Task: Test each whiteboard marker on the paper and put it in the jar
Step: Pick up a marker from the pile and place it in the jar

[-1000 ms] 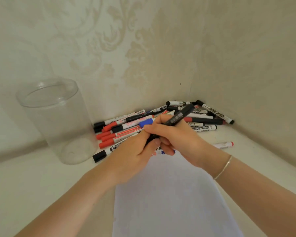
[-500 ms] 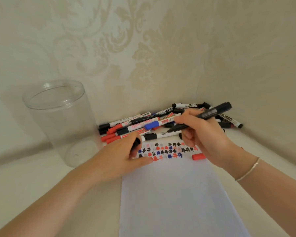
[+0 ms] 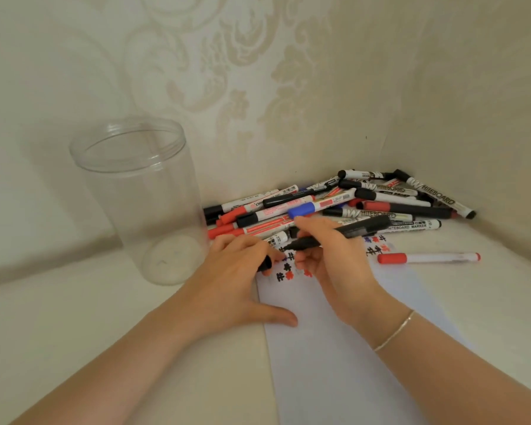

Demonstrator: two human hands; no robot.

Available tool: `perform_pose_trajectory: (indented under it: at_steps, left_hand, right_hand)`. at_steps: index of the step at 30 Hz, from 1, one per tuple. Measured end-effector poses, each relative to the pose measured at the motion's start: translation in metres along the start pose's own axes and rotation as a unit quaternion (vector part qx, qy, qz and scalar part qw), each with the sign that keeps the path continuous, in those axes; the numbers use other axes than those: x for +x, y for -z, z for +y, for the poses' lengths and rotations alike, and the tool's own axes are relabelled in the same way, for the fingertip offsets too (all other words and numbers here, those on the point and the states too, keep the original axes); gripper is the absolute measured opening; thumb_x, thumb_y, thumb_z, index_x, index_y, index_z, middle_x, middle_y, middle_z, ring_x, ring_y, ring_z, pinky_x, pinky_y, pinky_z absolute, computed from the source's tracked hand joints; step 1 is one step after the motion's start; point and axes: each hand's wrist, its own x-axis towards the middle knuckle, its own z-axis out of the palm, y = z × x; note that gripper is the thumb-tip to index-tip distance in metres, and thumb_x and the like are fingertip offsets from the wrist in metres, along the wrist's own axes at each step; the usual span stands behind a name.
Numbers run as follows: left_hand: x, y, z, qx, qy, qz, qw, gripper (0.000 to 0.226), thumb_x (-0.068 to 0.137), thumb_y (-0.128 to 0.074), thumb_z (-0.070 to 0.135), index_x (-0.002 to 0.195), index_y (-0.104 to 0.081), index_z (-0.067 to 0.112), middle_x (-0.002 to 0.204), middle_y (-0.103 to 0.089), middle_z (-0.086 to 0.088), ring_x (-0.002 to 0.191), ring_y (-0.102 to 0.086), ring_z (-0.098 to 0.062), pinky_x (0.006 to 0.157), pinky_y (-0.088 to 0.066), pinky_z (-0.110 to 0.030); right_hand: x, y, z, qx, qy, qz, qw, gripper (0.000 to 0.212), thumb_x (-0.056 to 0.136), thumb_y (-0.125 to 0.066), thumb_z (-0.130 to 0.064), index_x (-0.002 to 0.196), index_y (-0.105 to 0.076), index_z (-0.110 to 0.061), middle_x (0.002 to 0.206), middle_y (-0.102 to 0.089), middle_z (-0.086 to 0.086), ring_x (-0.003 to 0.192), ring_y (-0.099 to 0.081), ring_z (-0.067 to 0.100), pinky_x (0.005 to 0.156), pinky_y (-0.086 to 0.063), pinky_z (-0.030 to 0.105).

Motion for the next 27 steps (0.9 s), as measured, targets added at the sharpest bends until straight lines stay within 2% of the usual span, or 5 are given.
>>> perform_pose_trajectory:
  at_steps: [3,8,13,21,27]
  left_hand:
    - [-0.002,0.0,-0.004,-0.028,0.001,0.023,0.999,0.076,0.048,-0.067,0.079,0.11,-0.046,0.042,0.108,-0.04,0.028,0.105,-0.016,0.005,0.095,-0.02,-0.015]
    - [0.0,0.004,-0.013,-0.038,0.002,-0.001,0.999,0.081,0.046,-0.066,0.079,0.116,-0.049,0.042,0.111,-0.041,0.028,0.123,-0.022,-0.001,0.105,-0.022,-0.017]
    - [0.0,0.006,-0.012,-0.049,-0.009,-0.019,0.999,0.061,0.05,-0.074,0.072,0.087,-0.034,0.045,0.119,-0.043,0.023,0.119,-0.028,-0.003,0.098,-0.028,-0.017]
    - [0.0,0.007,-0.013,-0.035,-0.016,-0.017,0.999,0.064,0.048,-0.066,0.078,0.094,-0.037,0.042,0.12,-0.042,0.024,0.12,-0.029,-0.001,0.099,-0.023,-0.013]
    - [-0.001,0.008,-0.014,-0.04,-0.023,-0.014,0.999,0.068,0.051,-0.069,0.076,0.105,-0.045,0.042,0.096,-0.034,0.035,0.104,-0.031,0.005,0.092,-0.023,-0.005]
  right_hand:
    - [0.001,-0.008,0.007,-0.027,0.042,0.06,0.997,0.027,0.086,-0.055,-0.001,0.061,-0.047,-0.007,0.047,-0.048,0.006,0.033,-0.044,0.018,0.037,-0.035,0.022]
    - [-0.002,-0.011,0.01,-0.141,0.06,0.055,0.987,0.026,0.081,-0.055,0.005,0.057,-0.046,-0.004,0.048,-0.04,0.011,0.028,-0.035,0.013,0.033,-0.029,0.017]
    - [-0.005,-0.016,0.016,-0.227,0.072,0.027,0.971,0.035,0.076,-0.06,0.003,0.049,-0.042,-0.01,0.036,-0.042,-0.001,0.028,-0.04,0.011,0.035,-0.034,0.016]
    - [-0.005,-0.016,0.02,-0.271,0.09,0.02,0.958,0.03,0.076,-0.062,0.0,0.052,-0.047,-0.009,0.037,-0.047,-0.003,0.032,-0.046,0.011,0.037,-0.037,0.017]
    - [-0.002,-0.014,0.022,-0.287,0.107,0.033,0.951,0.026,0.076,-0.06,0.001,0.056,-0.045,-0.007,0.045,-0.042,0.002,0.043,-0.042,0.016,0.042,-0.039,0.02]
